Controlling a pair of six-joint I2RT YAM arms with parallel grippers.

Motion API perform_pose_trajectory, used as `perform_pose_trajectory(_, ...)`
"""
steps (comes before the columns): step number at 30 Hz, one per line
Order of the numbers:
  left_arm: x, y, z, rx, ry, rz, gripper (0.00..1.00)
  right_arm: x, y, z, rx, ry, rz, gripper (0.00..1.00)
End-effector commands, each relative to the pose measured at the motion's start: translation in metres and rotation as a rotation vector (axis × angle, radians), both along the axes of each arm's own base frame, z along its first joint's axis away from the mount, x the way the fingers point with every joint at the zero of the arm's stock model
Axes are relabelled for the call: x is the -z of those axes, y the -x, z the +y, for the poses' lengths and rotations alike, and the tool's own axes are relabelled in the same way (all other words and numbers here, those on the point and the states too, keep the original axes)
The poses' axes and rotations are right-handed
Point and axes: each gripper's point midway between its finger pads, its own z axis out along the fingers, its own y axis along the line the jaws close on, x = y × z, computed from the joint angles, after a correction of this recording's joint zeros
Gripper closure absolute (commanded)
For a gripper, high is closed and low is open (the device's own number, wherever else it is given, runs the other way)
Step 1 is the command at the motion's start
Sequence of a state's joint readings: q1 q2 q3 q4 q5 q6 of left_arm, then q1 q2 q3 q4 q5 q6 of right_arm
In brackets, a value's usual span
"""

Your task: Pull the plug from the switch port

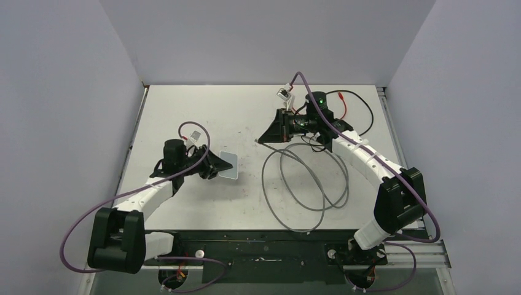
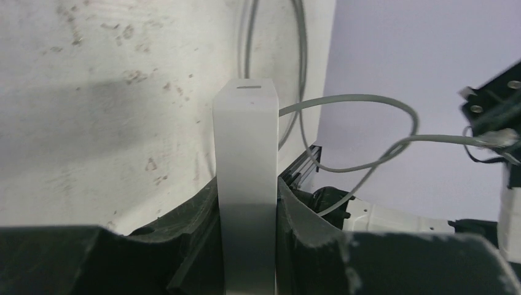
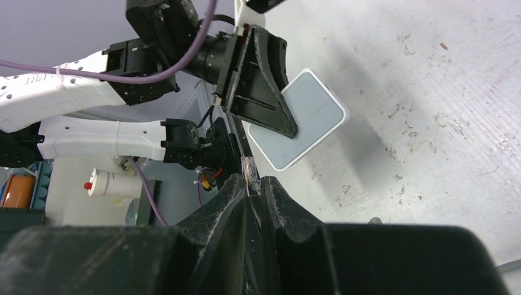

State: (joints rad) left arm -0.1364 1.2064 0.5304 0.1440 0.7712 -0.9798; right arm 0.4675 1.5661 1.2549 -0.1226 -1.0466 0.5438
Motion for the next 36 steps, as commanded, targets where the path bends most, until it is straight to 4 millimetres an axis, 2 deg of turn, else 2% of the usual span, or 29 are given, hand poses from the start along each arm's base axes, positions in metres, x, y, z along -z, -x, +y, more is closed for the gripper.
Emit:
perform_pose_trajectory(1,0.024,-0.002,0.000,0.021,-0.118,0.039,1.00,-0.042,-0.003,-0.008,0.014,-0.056,-0.101,0.95)
perform_pose_trajectory(8,0.071,0.012,-0.007,0.083,-0.281,0.133,1.00,-0.042,-0.007,-0.013,0.026,-0.054,-0.097,0.95)
perform_pose_trajectory(13,0.086,0.014,-0.008,0.078,-0.327,0.149,1.00,-0.039,-0.008,-0.014,0.031,-0.049,-0.093,0.95)
perform_pose_trajectory(19,0.099,0.020,-0.002,0.066,-0.358,0.177,0.91,-0.036,-0.009,-0.016,0.037,-0.044,-0.085,0.95)
perform_pose_trajectory(22,0.102,0.022,0.000,0.069,-0.377,0.186,0.83,-0.036,-0.009,-0.017,0.039,-0.044,-0.084,0.95)
perform_pose_trajectory(26,0.101,0.023,0.008,0.049,-0.427,0.187,0.62,-0.035,-0.011,-0.017,0.039,-0.044,-0.082,0.95)
perform_pose_trajectory(29,0.095,0.022,0.015,0.031,-0.470,0.179,0.51,-0.037,-0.013,-0.018,0.043,-0.046,-0.087,0.95)
perform_pose_trajectory(36,0.078,0.020,0.042,-0.040,-0.619,0.170,0.41,-0.037,-0.013,-0.019,0.049,-0.044,-0.093,0.95)
